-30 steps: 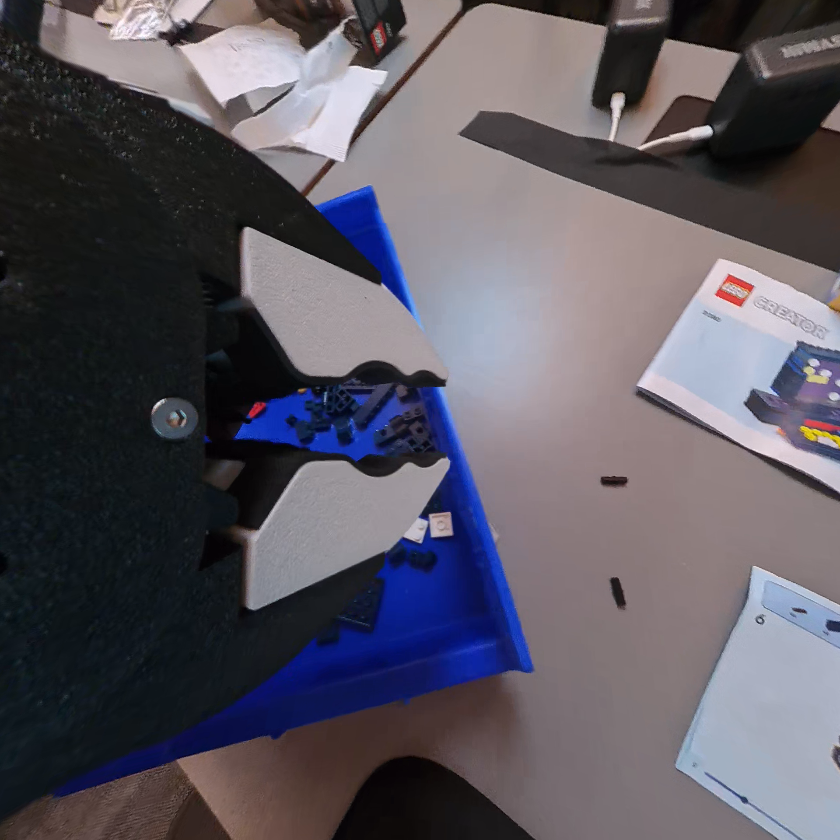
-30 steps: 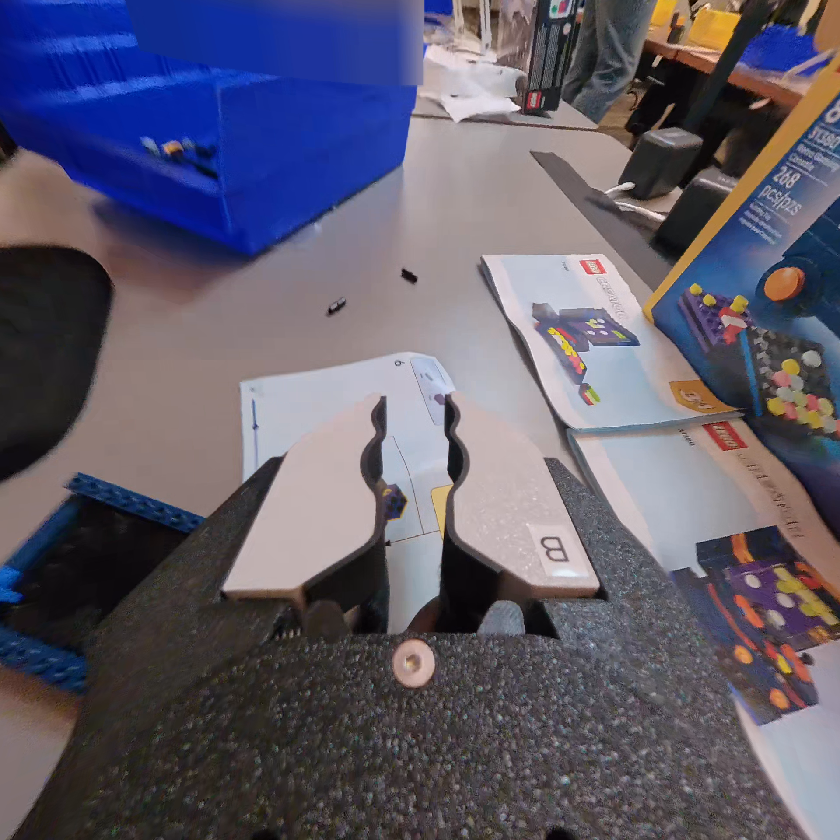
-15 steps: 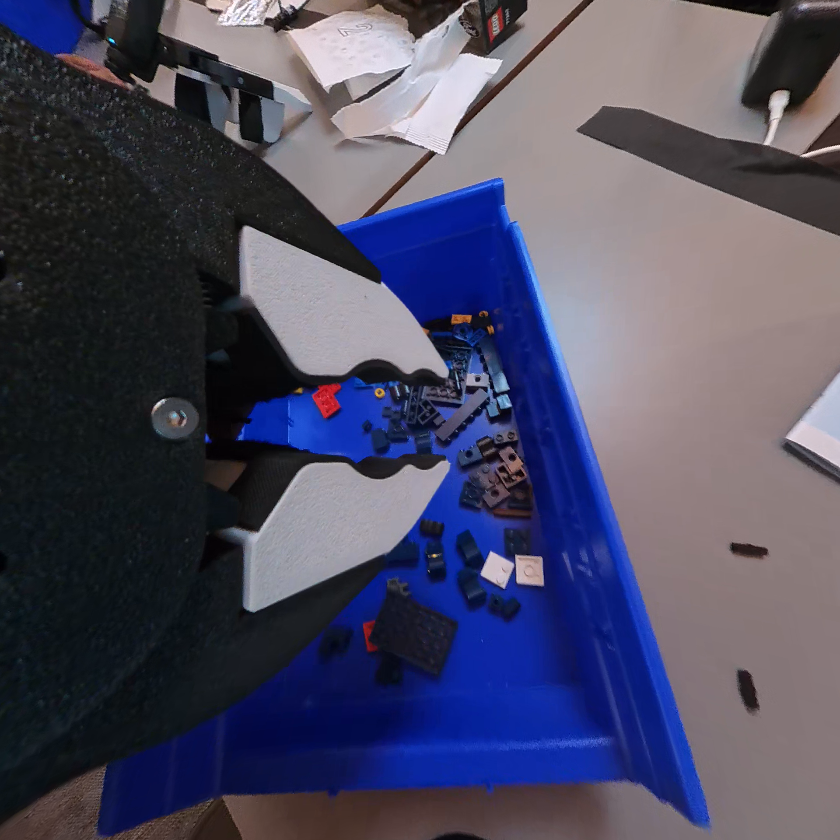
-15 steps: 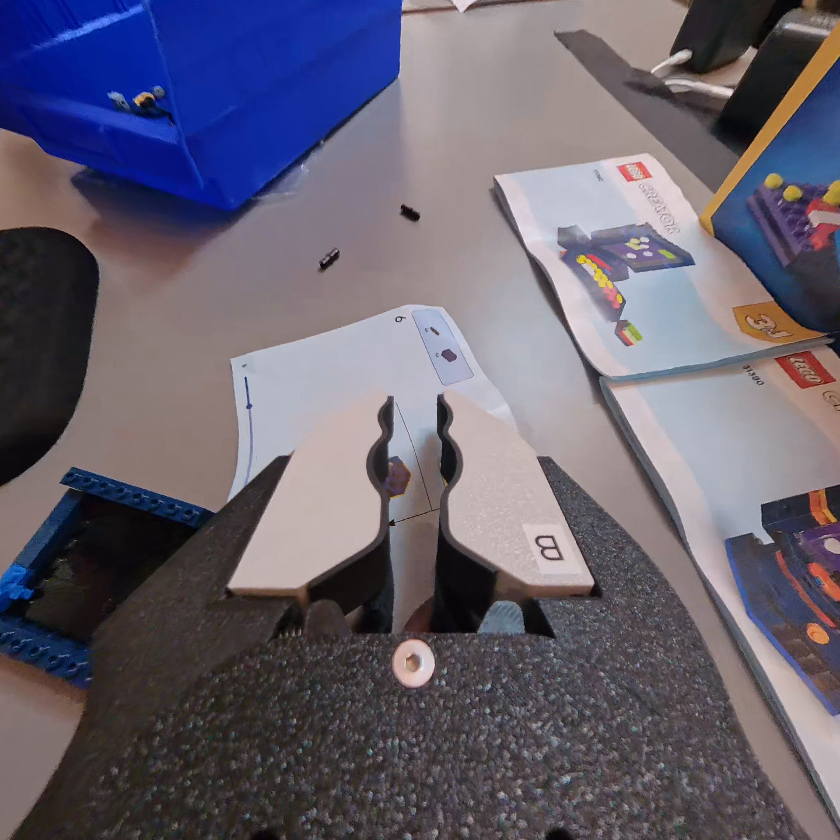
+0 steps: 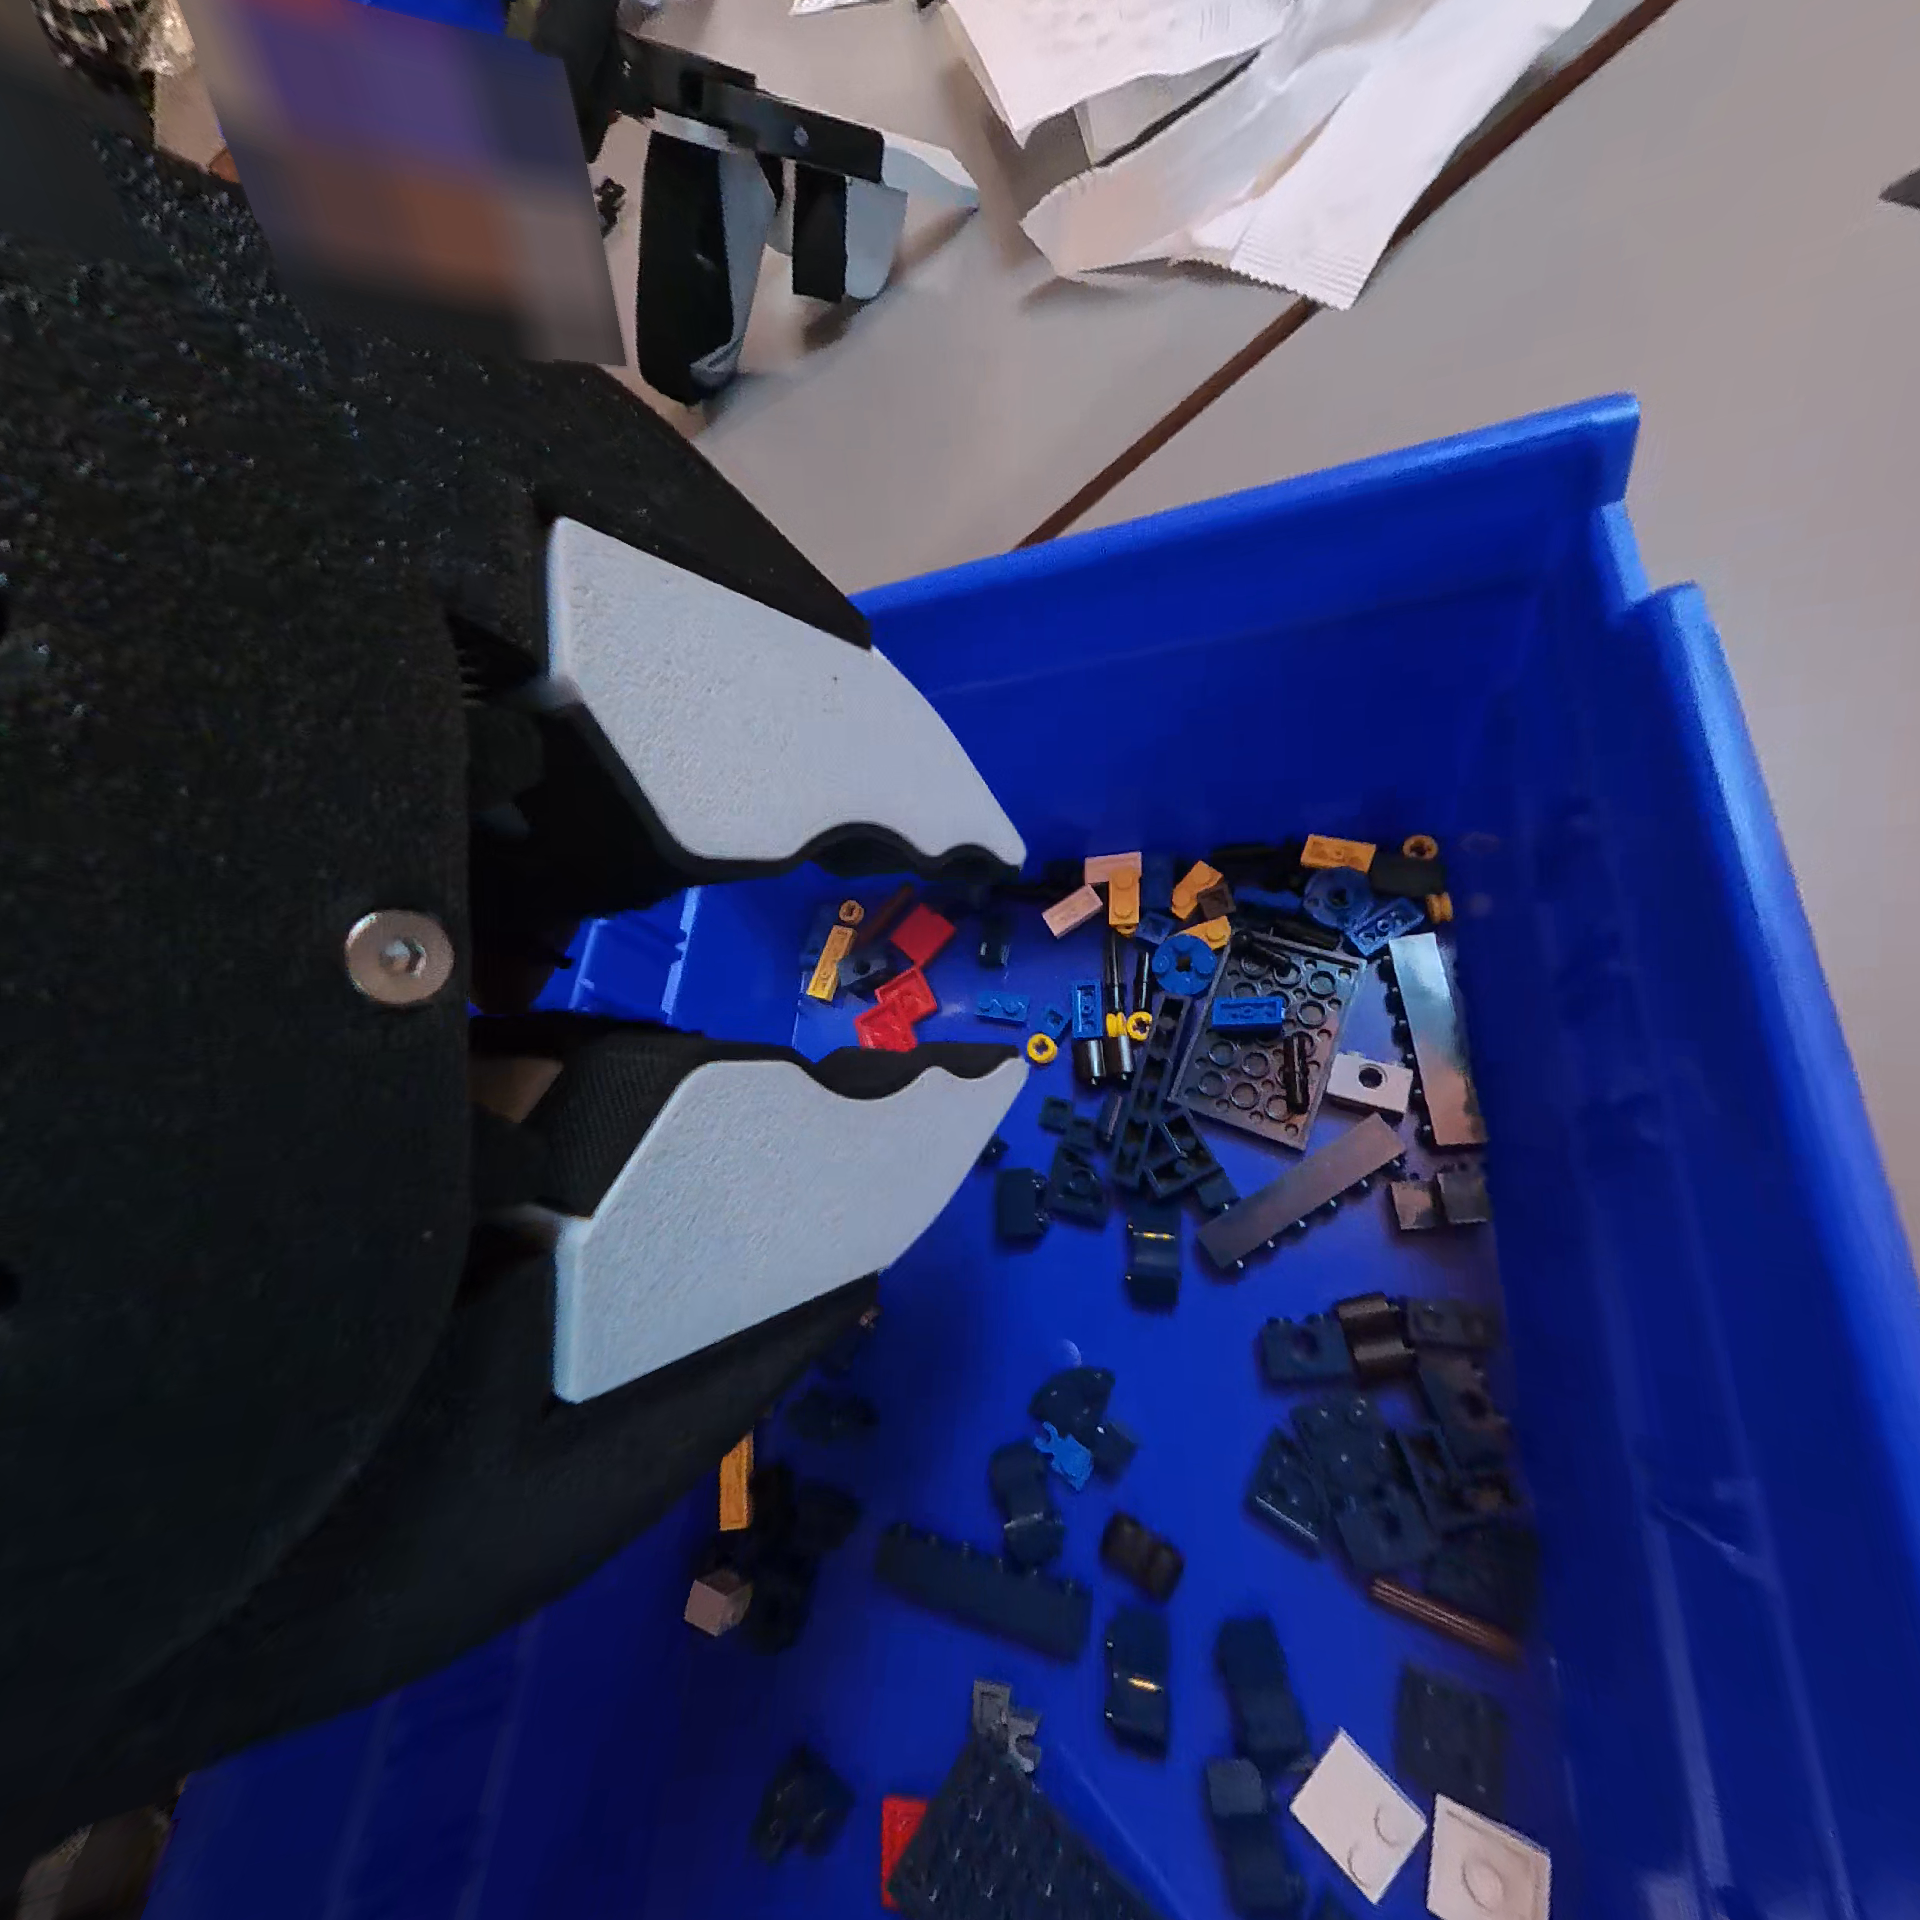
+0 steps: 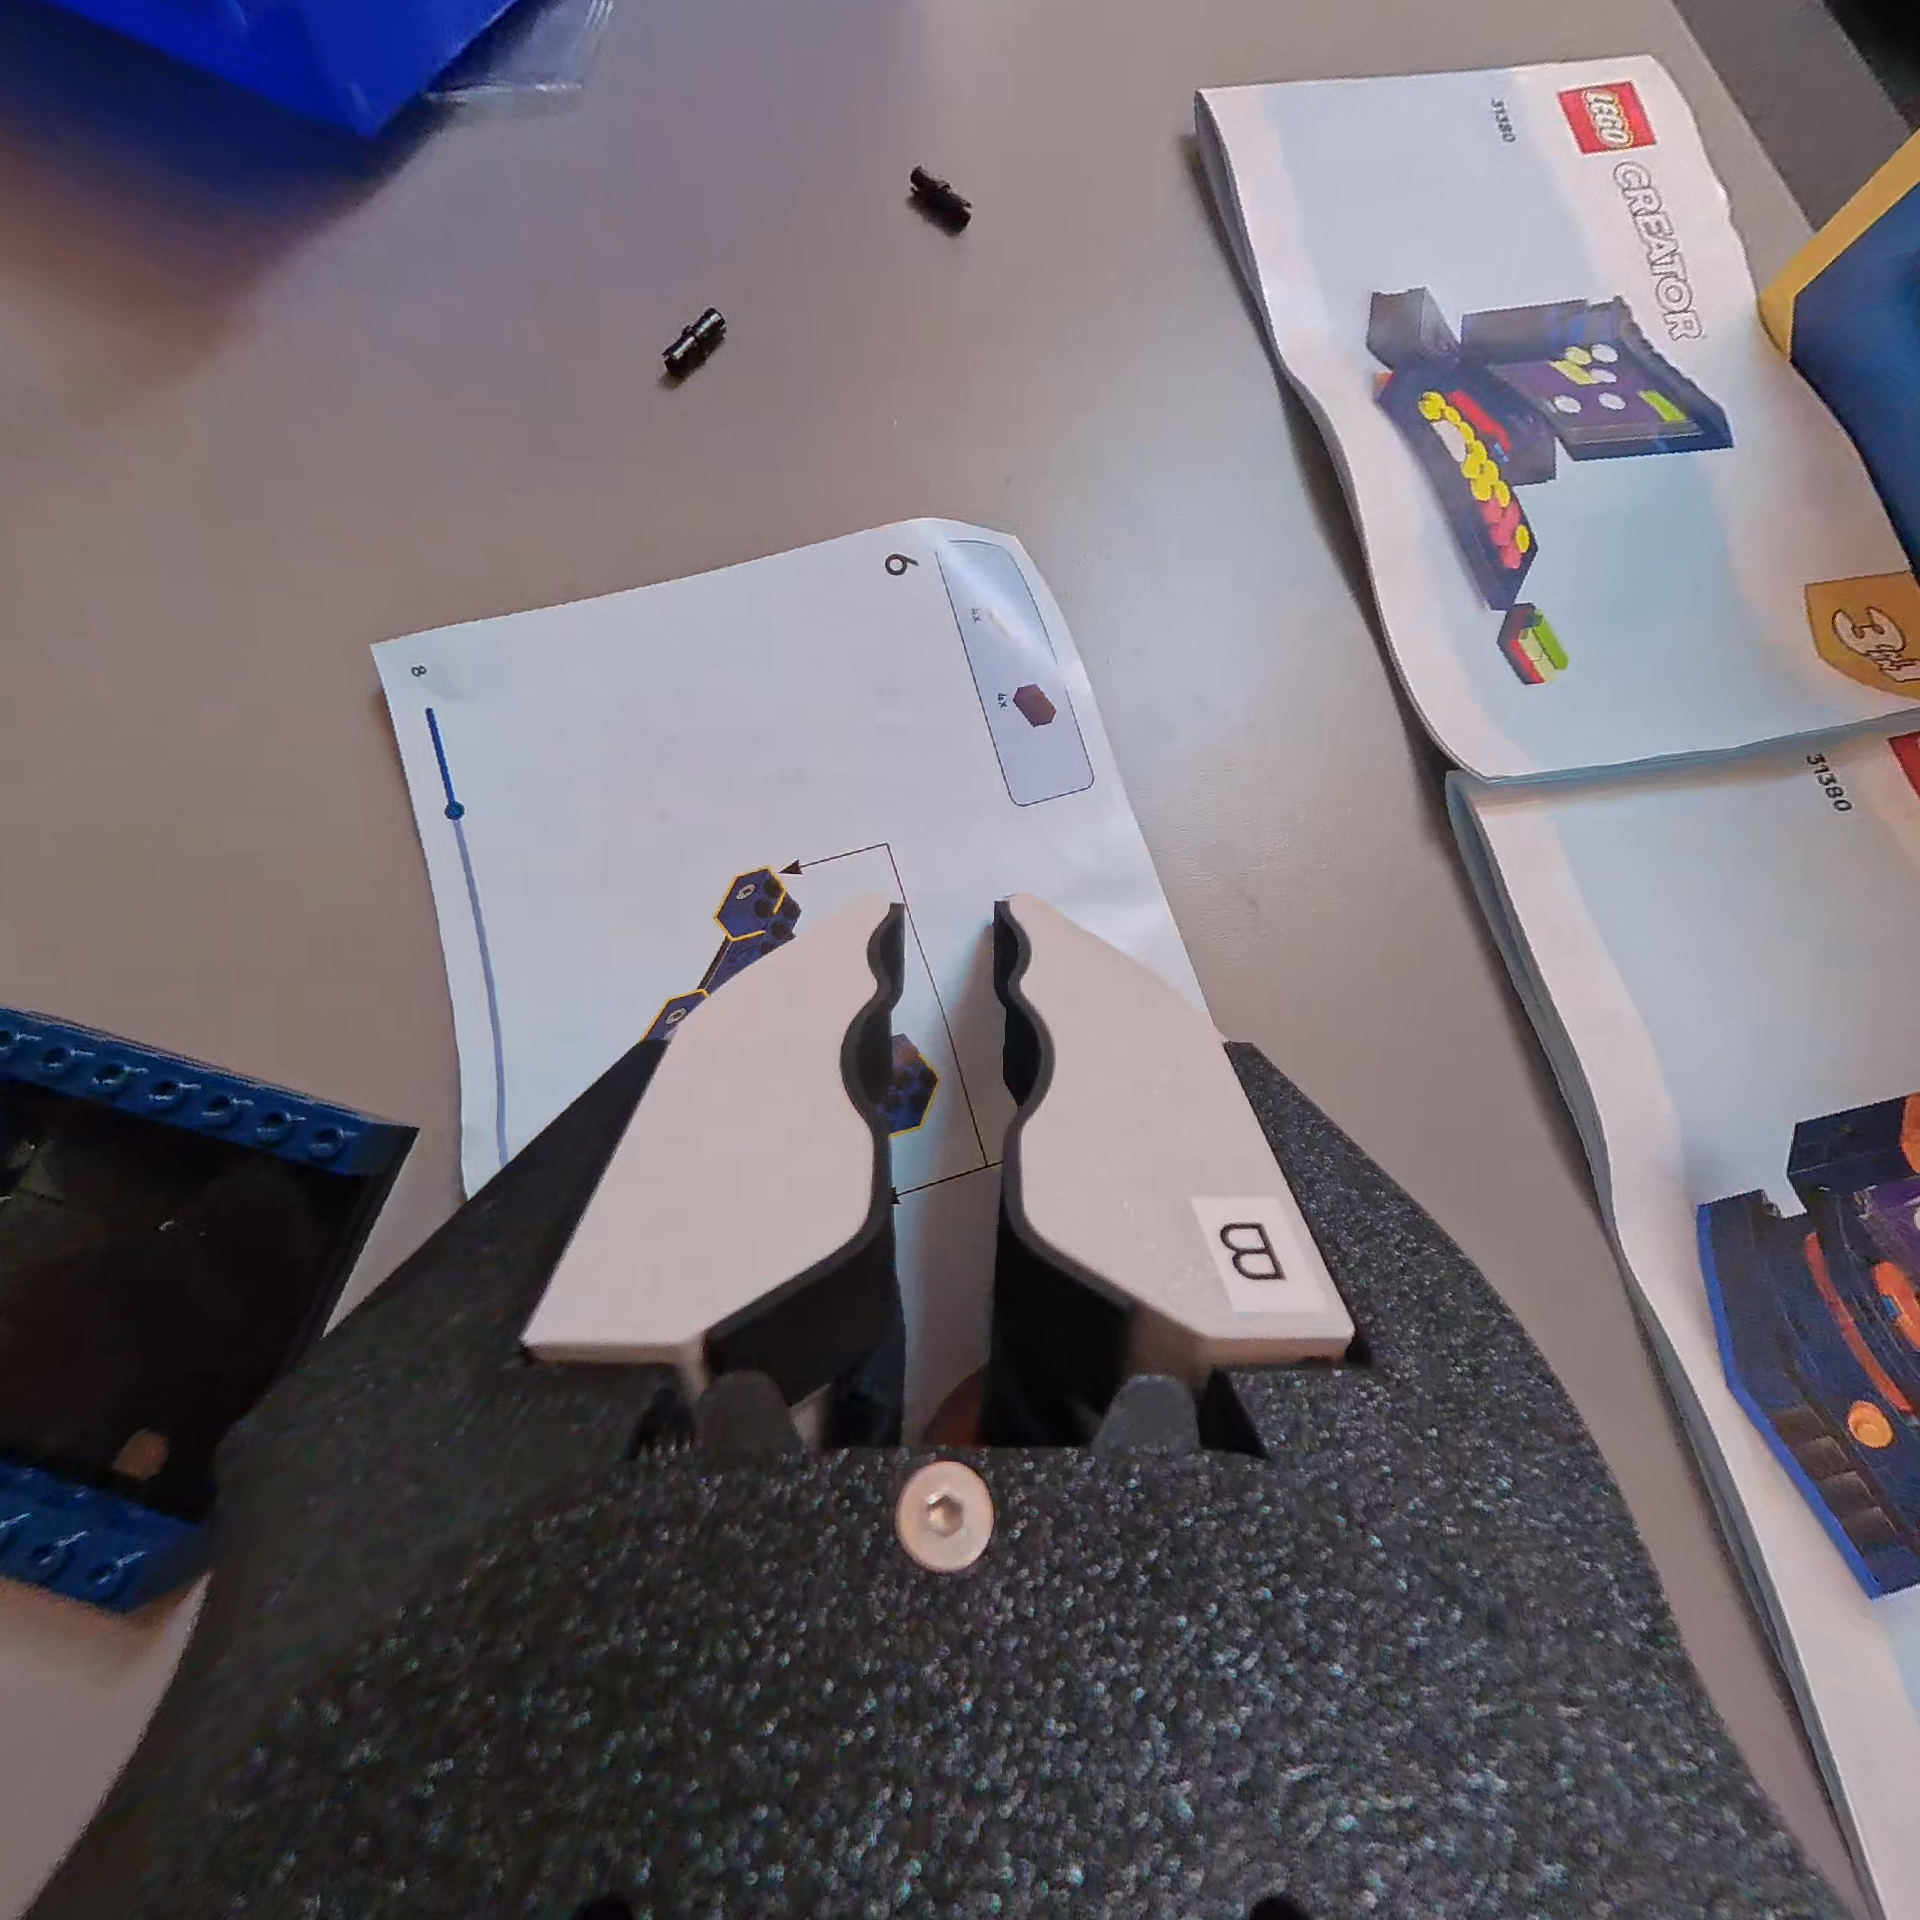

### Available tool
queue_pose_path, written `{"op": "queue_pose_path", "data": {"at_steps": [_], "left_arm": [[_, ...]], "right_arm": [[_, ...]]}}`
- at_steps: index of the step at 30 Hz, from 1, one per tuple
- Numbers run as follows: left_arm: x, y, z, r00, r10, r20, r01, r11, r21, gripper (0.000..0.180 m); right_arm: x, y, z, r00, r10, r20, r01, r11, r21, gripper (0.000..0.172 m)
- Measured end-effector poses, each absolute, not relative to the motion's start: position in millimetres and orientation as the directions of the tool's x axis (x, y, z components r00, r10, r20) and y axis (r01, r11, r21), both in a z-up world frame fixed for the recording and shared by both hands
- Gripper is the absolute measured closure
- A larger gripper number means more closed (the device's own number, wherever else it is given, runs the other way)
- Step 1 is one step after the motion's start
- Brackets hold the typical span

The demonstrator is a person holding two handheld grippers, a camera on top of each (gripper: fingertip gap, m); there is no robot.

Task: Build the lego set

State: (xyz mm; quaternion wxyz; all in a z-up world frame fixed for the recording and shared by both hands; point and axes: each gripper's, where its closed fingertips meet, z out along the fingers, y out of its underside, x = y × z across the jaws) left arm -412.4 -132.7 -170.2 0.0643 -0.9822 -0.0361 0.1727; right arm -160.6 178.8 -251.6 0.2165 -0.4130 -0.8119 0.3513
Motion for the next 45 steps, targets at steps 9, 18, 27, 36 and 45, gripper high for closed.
{"op": "queue_pose_path", "data": {"at_steps": [9, 18, 27, 36, 45], "left_arm": [[-409.2, -122.6, -188.9, 0.957, 0.029, -0.290, -0.005, -0.993, -0.116, 0.155], [-405.2, -120.2, -192.3, 0.965, -0.013, -0.260, -0.057, -0.985, -0.164, 0.152], [-398.4, -88.0, -223.7, 0.984, -0.121, -0.134, -0.150, -0.962, -0.228, 0.154], [-415.7, -89.1, -223.7, 0.992, -0.057, -0.116, -0.086, -0.960, -0.265, 0.156], [-430.7, -100.6, -184.4, 0.979, 0.018, -0.202, -0.055, -0.935, -0.350, 0.158]], "right_arm": [[-160.4, 178.8, -251.6, -0.566, 0.823, 0.058, 0.520, 0.410, -0.749, 0.155], [-160.4, 178.8, -251.7, -0.566, 0.823, 0.052, 0.522, 0.407, -0.750, 0.155], [-160.4, 178.8, -251.6, -0.566, 0.823, 0.057, 0.520, 0.410, -0.750, 0.155], [-160.4, 178.7, -251.6, -0.566, 0.822, 0.060, 0.519, 0.411, -0.749, 0.156], [-160.4, 178.7, -251.6, -0.566, 0.822, 0.057, 0.520, 0.410, -0.749, 0.156]]}}
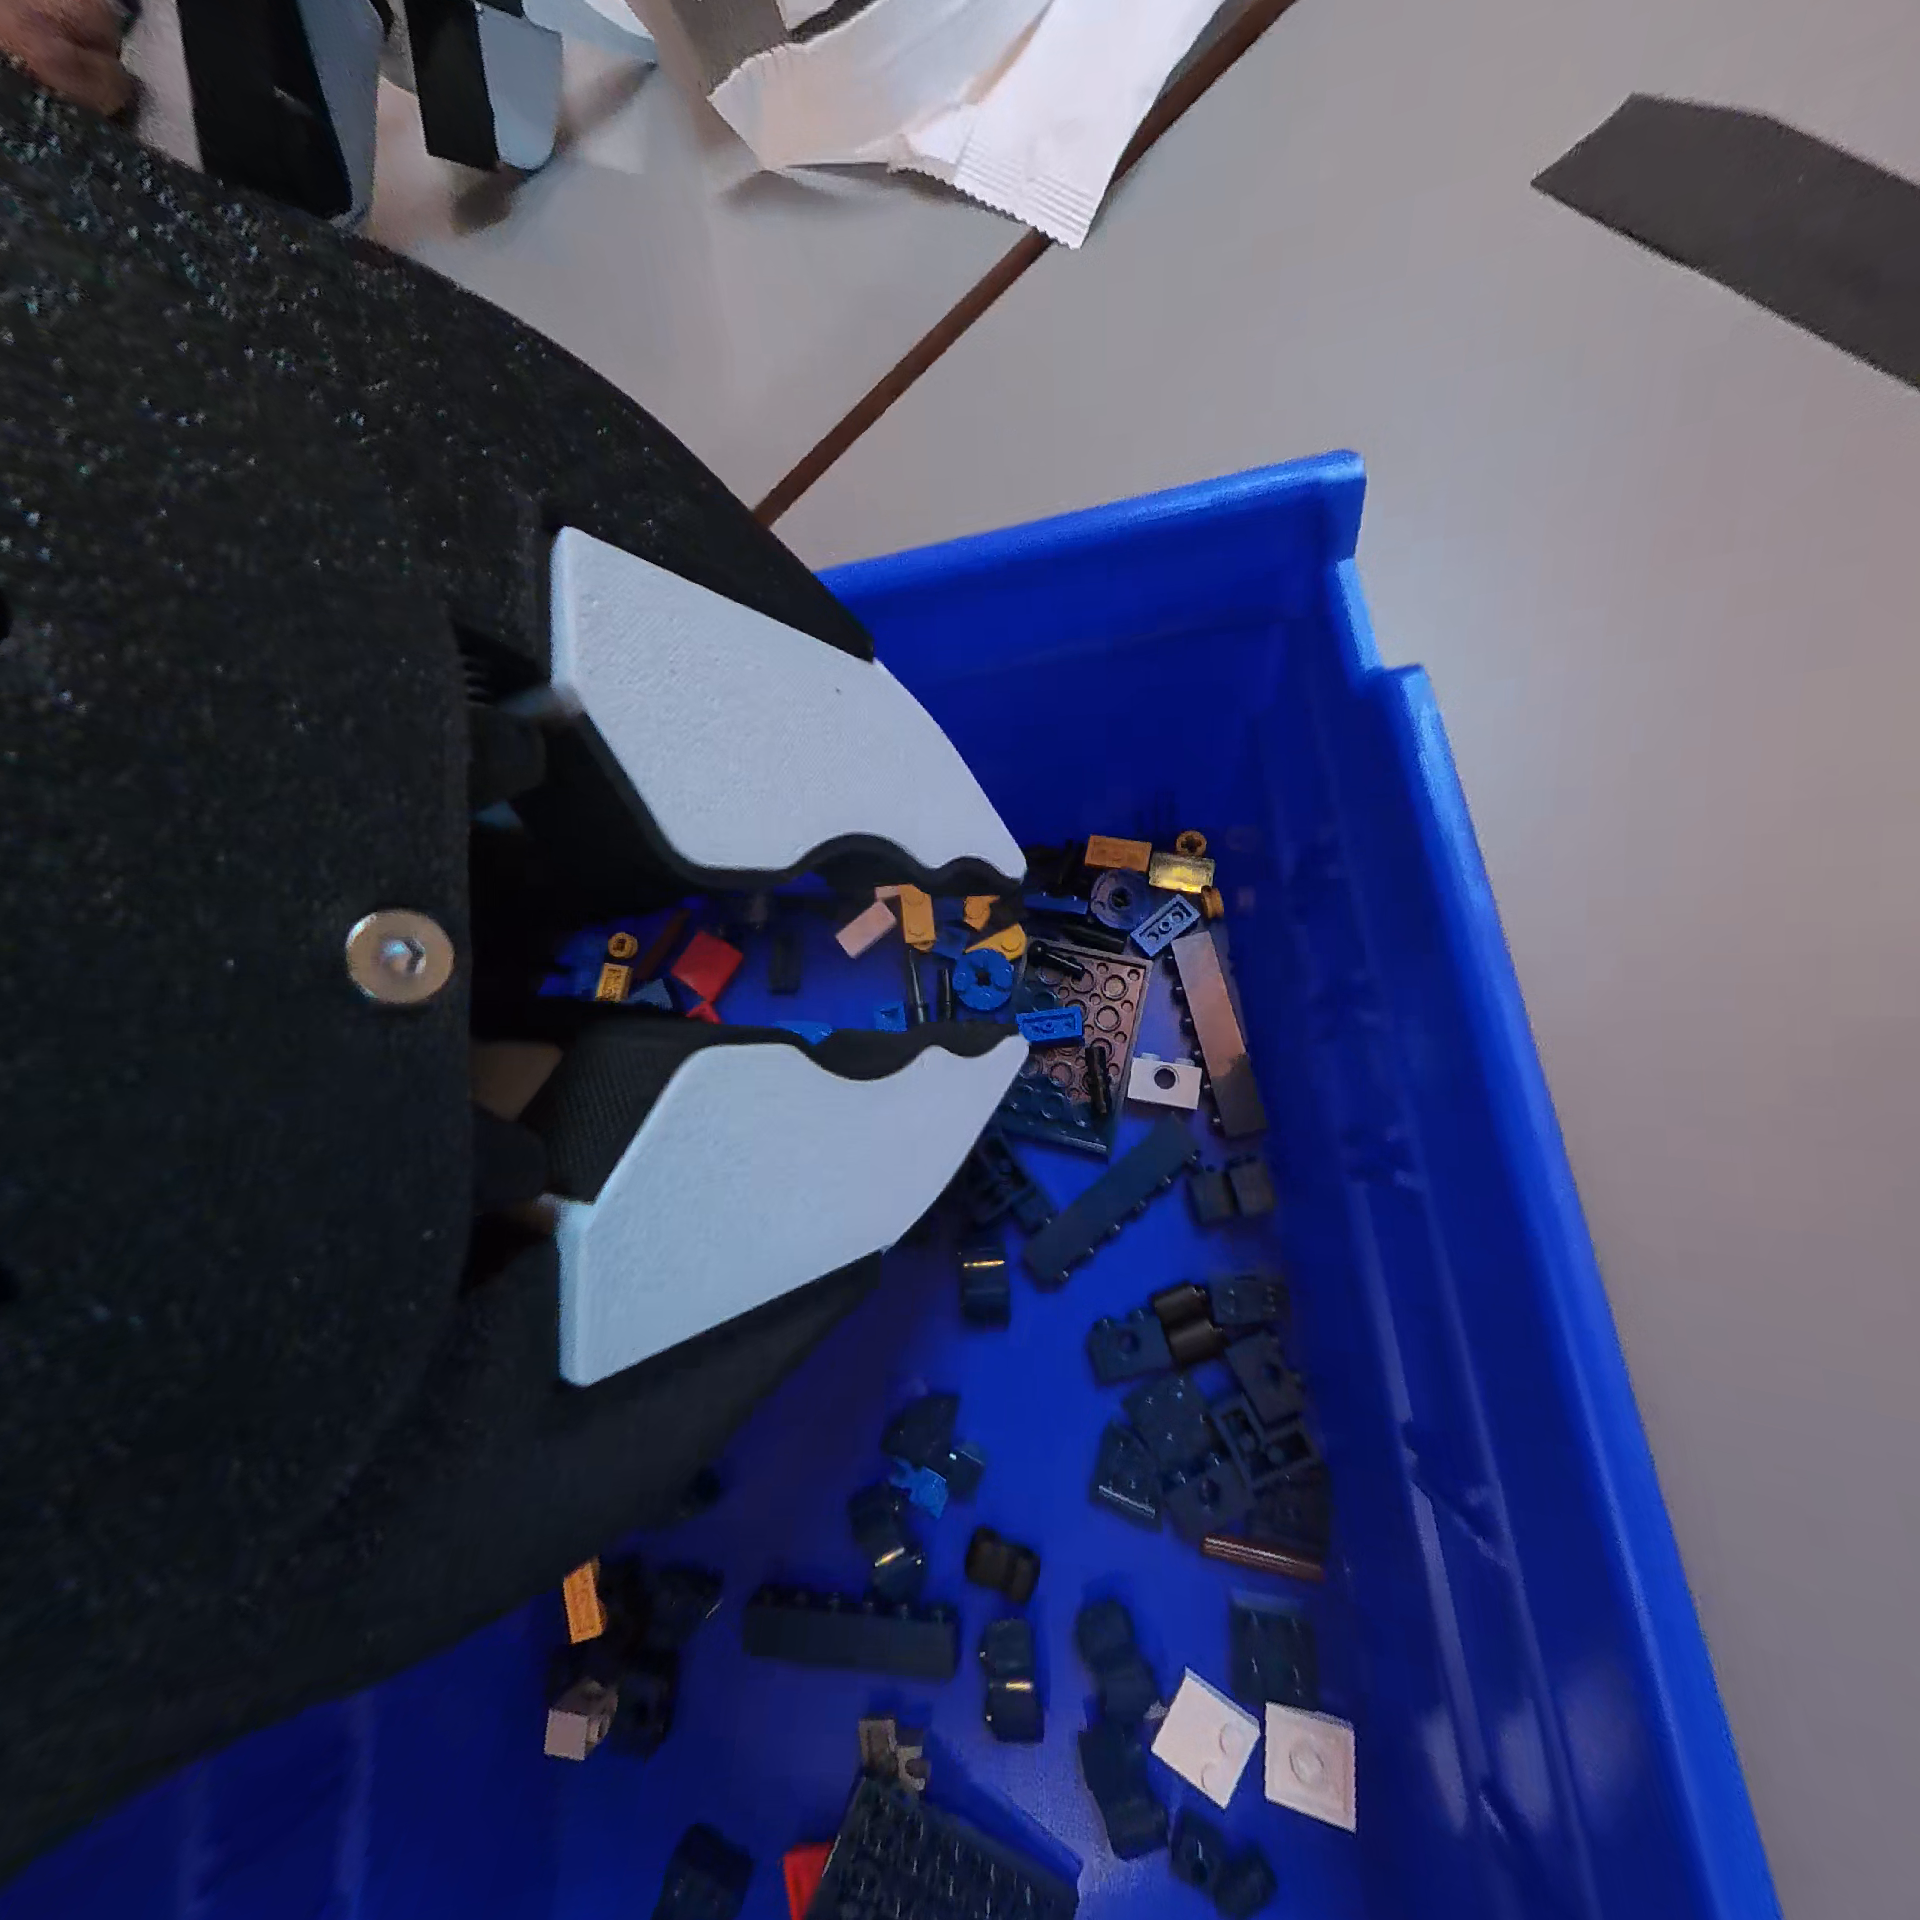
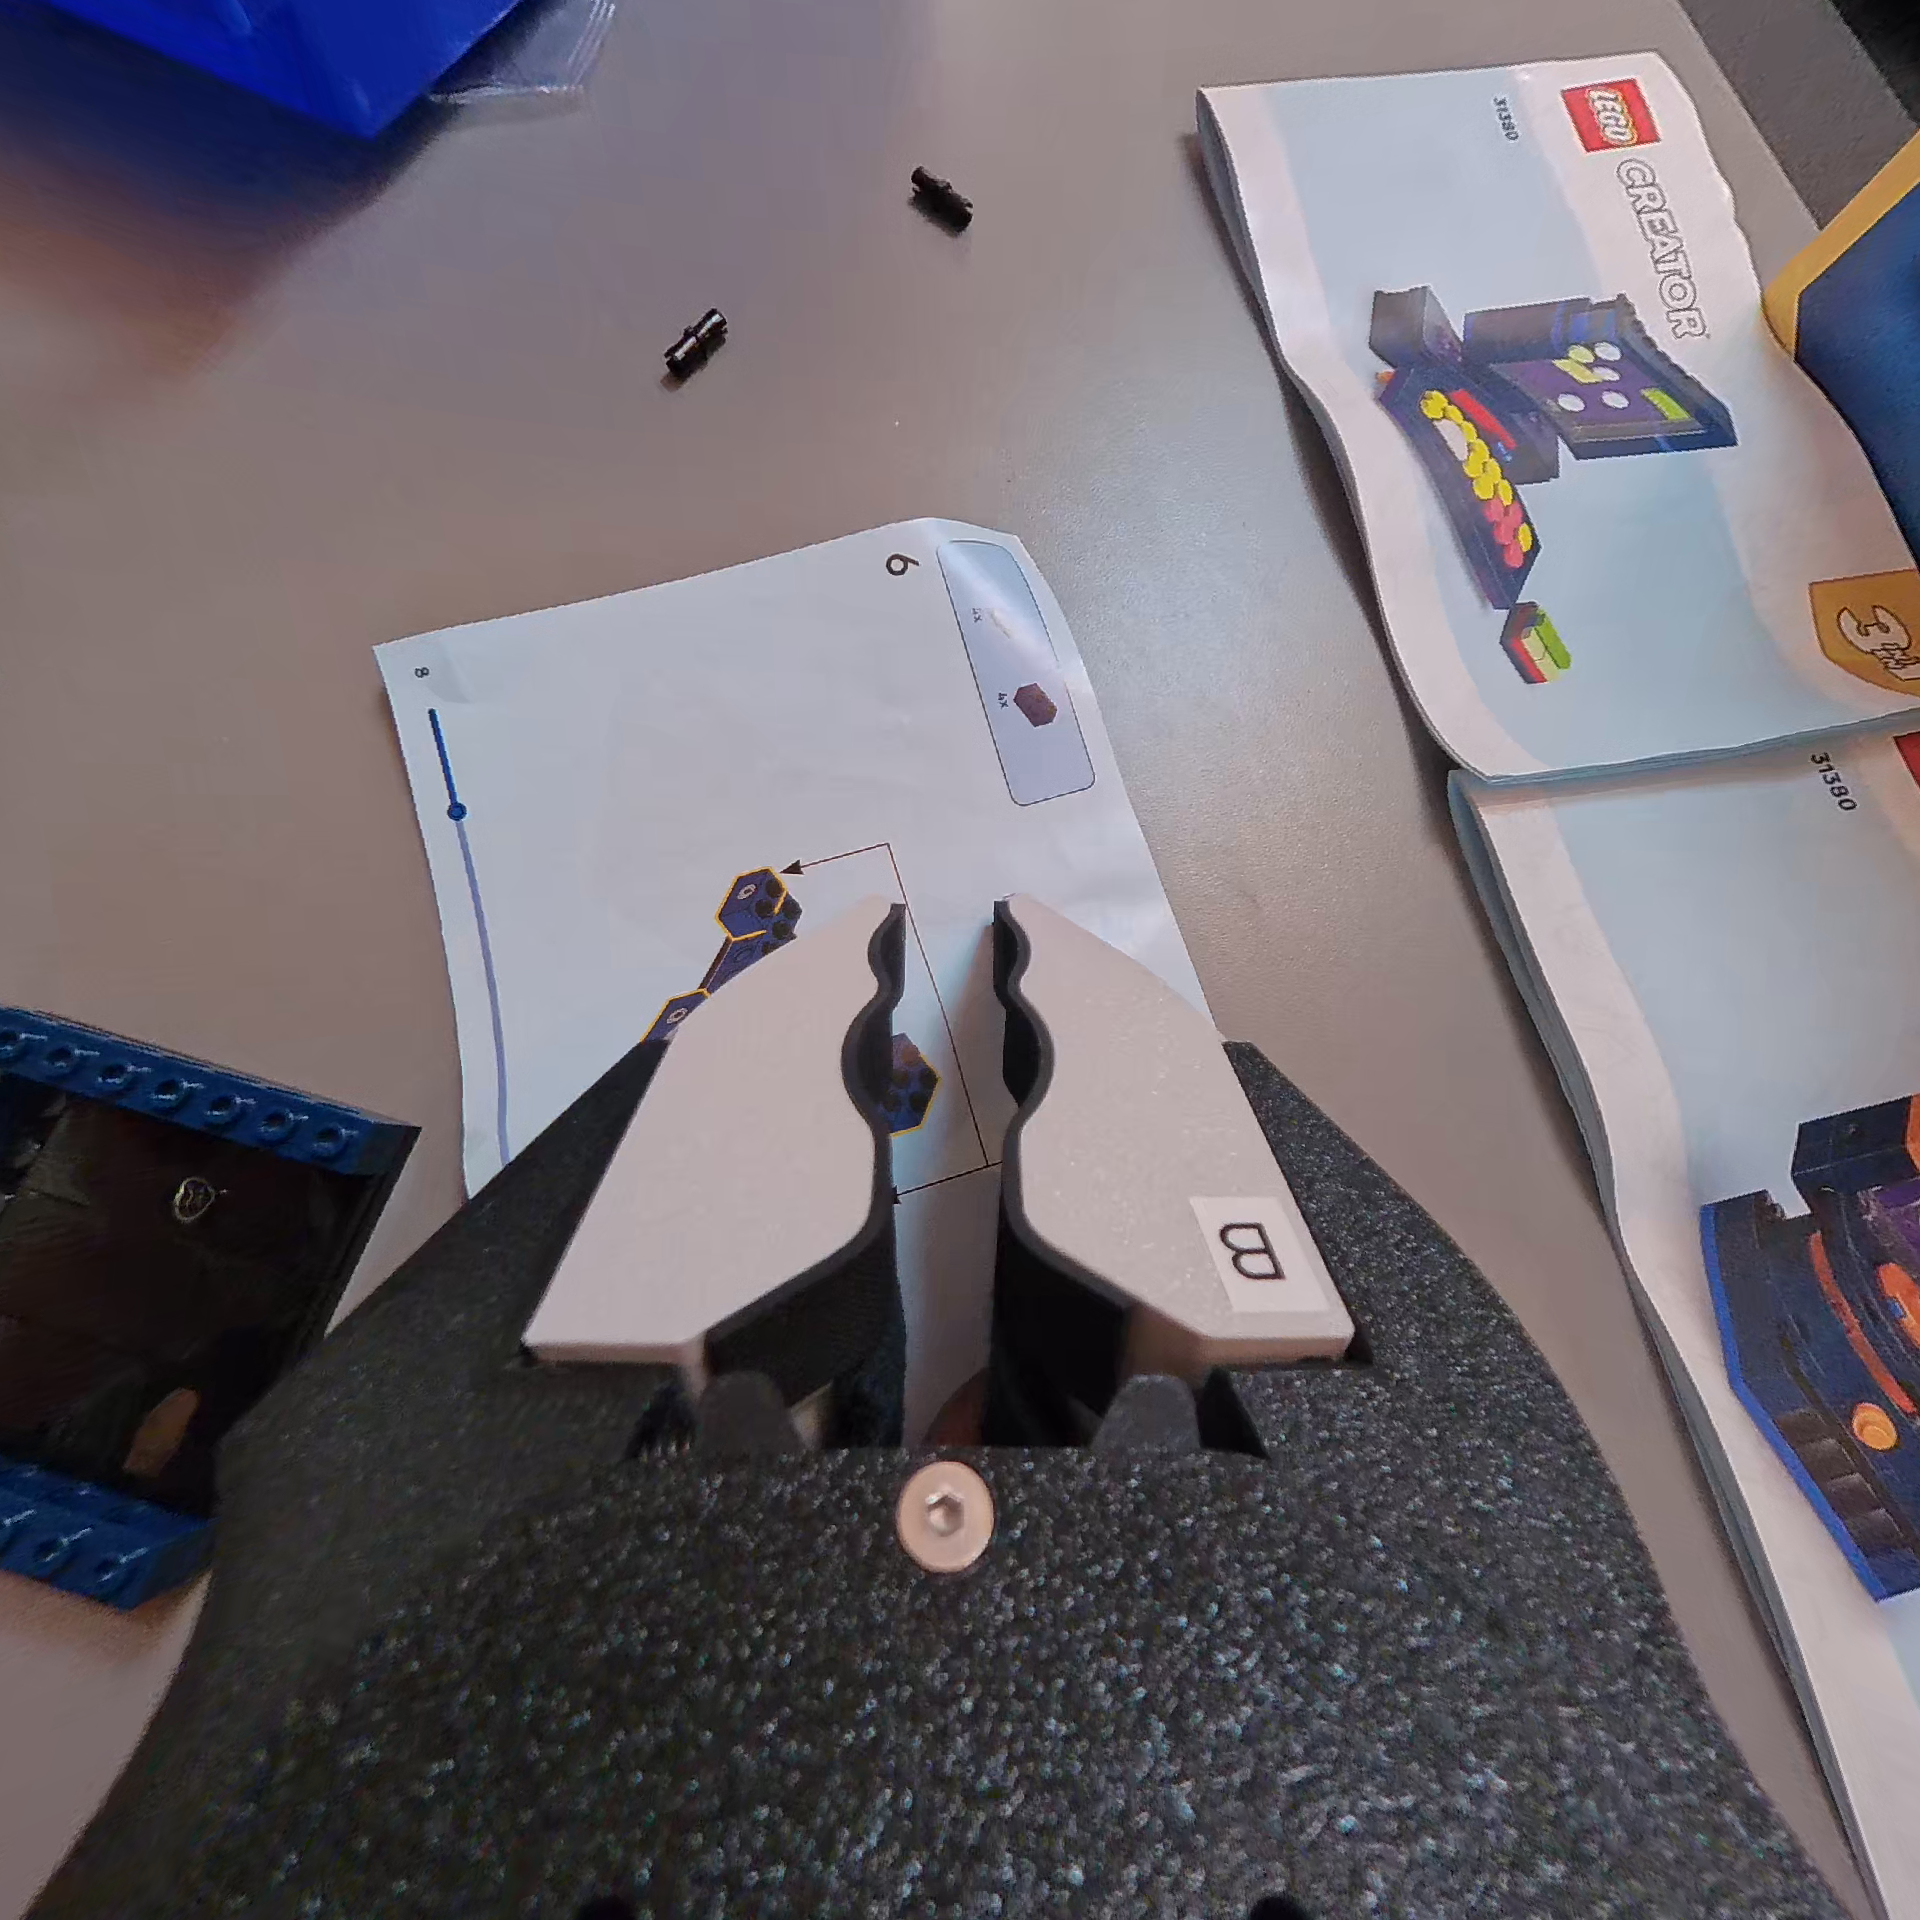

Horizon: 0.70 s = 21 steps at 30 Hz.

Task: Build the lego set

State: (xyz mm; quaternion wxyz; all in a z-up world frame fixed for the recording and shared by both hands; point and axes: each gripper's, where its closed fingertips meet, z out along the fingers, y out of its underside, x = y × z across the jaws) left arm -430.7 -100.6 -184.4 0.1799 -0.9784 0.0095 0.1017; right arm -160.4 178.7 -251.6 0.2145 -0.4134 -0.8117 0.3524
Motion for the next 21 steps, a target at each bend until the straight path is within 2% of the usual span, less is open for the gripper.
{"op": "queue_pose_path", "data": {"at_steps": [15, 19, 21], "left_arm": [[-428.7, -105.6, -189.3, 0.971, 0.002, -0.239, -0.065, -0.961, -0.270, 0.159], [-435.6, -129.1, -204.7, 0.967, 0.000, -0.256, -0.025, -0.995, -0.093, 0.164], [-441.2, -135.6, -212.6, 0.963, 0.049, -0.266, 0.036, -0.998, -0.053, 0.165]], "right_arm": [[-160.6, 178.7, -251.6, -0.566, 0.822, 0.057, 0.520, 0.410, -0.749, 0.156], [-160.6, 178.7, -251.6, -0.566, 0.822, 0.057, 0.520, 0.410, -0.749, 0.156], [-160.5, 178.7, -251.6, -0.566, 0.822, 0.058, 0.519, 0.411, -0.749, 0.156]]}}
